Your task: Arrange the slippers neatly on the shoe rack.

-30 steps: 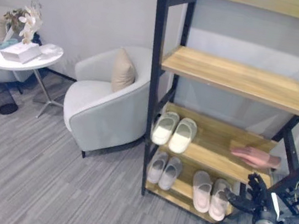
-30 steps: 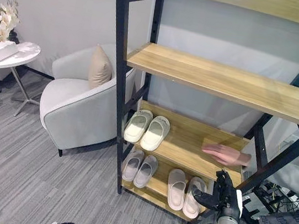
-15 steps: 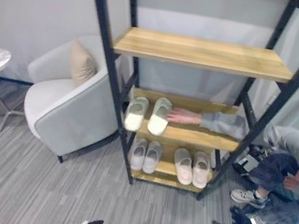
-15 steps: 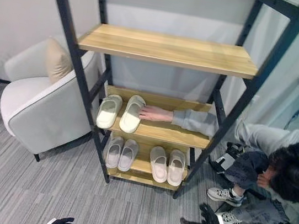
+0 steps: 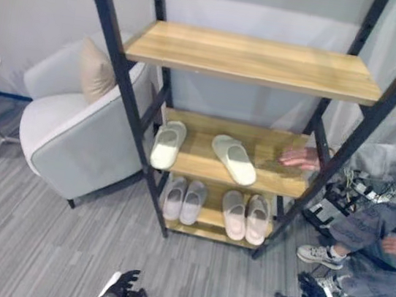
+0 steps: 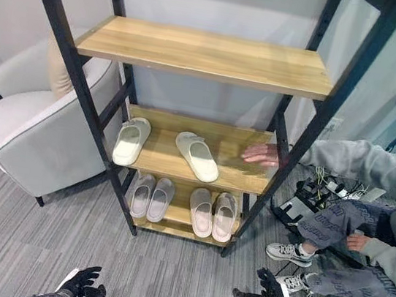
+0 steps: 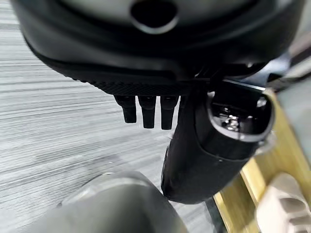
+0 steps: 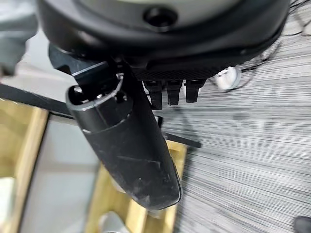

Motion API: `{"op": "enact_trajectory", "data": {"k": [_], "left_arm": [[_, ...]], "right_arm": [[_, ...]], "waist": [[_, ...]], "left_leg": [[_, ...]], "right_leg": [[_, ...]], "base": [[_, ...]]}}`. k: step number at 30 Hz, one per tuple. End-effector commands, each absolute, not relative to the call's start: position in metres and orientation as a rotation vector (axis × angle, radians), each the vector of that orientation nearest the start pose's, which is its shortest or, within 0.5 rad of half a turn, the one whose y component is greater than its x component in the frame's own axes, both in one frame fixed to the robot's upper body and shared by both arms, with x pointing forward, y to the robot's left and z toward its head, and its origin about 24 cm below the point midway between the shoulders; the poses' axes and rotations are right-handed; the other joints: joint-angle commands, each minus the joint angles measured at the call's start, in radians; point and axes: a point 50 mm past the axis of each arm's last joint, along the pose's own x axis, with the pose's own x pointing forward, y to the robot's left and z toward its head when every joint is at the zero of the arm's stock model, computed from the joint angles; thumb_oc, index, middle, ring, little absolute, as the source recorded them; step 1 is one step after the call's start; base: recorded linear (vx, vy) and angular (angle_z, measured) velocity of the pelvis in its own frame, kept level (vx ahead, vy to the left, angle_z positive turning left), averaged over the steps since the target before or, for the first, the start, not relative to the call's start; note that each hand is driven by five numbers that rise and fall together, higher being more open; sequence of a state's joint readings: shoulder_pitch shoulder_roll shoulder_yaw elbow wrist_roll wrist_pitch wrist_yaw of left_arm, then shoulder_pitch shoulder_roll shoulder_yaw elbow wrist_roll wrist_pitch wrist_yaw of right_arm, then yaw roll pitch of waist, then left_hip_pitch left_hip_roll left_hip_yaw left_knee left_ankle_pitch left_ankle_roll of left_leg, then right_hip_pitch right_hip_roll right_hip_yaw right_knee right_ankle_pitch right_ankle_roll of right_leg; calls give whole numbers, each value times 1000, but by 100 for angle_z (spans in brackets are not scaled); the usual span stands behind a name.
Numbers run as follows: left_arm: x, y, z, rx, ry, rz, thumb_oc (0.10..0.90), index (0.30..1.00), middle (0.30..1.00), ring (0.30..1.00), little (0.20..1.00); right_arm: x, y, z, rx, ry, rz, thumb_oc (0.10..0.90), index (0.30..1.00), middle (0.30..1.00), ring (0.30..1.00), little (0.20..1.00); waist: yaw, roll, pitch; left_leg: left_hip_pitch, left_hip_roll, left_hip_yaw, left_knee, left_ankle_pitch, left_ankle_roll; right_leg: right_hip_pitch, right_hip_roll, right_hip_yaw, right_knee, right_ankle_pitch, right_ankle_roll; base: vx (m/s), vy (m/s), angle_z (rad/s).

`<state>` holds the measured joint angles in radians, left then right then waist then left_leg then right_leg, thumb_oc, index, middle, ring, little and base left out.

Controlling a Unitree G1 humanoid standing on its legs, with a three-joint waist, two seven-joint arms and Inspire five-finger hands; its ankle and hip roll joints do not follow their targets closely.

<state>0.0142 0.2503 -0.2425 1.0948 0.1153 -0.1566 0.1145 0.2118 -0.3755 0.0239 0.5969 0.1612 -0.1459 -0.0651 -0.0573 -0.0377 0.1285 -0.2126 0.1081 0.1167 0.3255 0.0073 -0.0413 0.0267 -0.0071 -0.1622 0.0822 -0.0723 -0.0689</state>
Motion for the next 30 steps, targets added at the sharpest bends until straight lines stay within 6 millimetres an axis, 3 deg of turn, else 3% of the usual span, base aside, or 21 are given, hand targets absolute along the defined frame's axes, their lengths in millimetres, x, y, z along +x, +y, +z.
{"op": "enact_trajectory", "data": {"k": [1, 2, 3, 4, 14, 15, 16, 20, 24, 25, 28, 30], "left_arm": [[118, 207, -150, 512, 932, -133, 800, 900, 900, 900, 900], [111, 207, -154, 513, 966, -124, 800, 900, 900, 900, 900], [111, 207, -154, 513, 966, -124, 800, 900, 900, 900, 900], [108, 207, -155, 510, 983, -114, 800, 900, 900, 900, 900], [102, 210, -156, 562, 987, -144, 800, 900, 900, 900, 900], [99, 211, -157, 573, 993, -151, 800, 900, 900, 900, 900], [99, 211, -157, 573, 993, -151, 800, 900, 900, 900, 900], [95, 208, -159, 586, 1017, -181, 800, 900, 900, 900, 900], [90, 206, -162, 581, 1051, -200, 800, 900, 900, 900, 900], [87, 205, -163, 588, 1060, -224, 800, 900, 900, 900, 900], [81, 206, -164, 594, 1079, -231, 800, 900, 900, 900, 900], [80, 207, -165, 590, 1084, -225, 800, 900, 900, 900, 900]], "right_arm": [[182, -282, -41, -281, 356, -226, 800, 900, 900, 900, 900], [190, -277, -31, -299, 297, -196, 800, 900, 900, 900, 900], [190, -277, -30, -300, 298, -196, 800, 900, 900, 900, 900], [194, -276, -18, -324, 233, -179, 800, 900, 900, 900, 900], [215, -280, 42, -562, -21, -137, 800, 900, 900, 900, 900], [223, -268, 72, -602, -160, -92, 800, 900, 900, 900, 900], [223, -268, 72, -602, -159, -93, 800, 900, 900, 900, 900], [231, -255, 114, -671, -357, -72, 800, 900, 900, 900, 900], [236, -244, 135, -615, -461, -45, 800, 900, 900, 900, 900], [240, -237, 153, -571, -546, -32, 800, 900, 900, 900, 900], [242, -238, 176, -601, -644, -63, 800, 900, 900, 900, 900], [244, -240, 180, -600, -657, -82, 800, 900, 900, 900, 900]], "waist": [[22, -4, 11], [20, 0, -2], [20, 0, -2], [14, 3, -22], [29, 0, -55], [35, -2, -59], [35, -2, -59], [44, -6, -66], [53, -6, -65], [62, -6, -66], [75, -6, -63], [78, -6, -62]], "left_leg": [[44, -26, -93, -144, -16, 3], [76, -40, -147, -215, -1, -6], [79, -40, -147, -219, 1, -6], [119, -53, -159, -251, -2, -3], [208, -87, -140, -300, -38, 27], [212, -90, -137, -303, -44, 32], [213, -90, -137, -303, -44, 32], [226, -94, -129, -334, -47, 42], [224, -97, -129, -357, -40, 47], [222, -101, -131, -376, -32, 48], [216, -105, -138, -398, -20, 50], [211, -107, -141, -401, -18, 50]], "right_leg": [[36, -15, 63, -7, -50, 110], [44, -9, 84, 3, -62, 112], [45, -10, 84, 3, -63, 112], [39, -14, 91, 10, -58, 117], [63, -51, 100, -14, -47, 149], [65, -56, 101, -23, -44, 153], [66, -56, 101, -24, -44, 154], [68, -64, 107, -53, -33, 163], [61, -67, 108, -73, -22, 167], [57, -68, 104, -87, -15, 170], [48, -70, 95, -103, -5, 174], [46, -70, 90, -109, -3, 175]], "base": [[179, 169, -14], [141, 131, -19], [195, 181, -51], [98, 93, -50], [102, 108, -19], [61, 82, 5], [65, 74, 6], [55, 68, 0], [12, 60, -4], [5, 56, -5], [-2, 55, 2], [-11, 32, 12]]}}
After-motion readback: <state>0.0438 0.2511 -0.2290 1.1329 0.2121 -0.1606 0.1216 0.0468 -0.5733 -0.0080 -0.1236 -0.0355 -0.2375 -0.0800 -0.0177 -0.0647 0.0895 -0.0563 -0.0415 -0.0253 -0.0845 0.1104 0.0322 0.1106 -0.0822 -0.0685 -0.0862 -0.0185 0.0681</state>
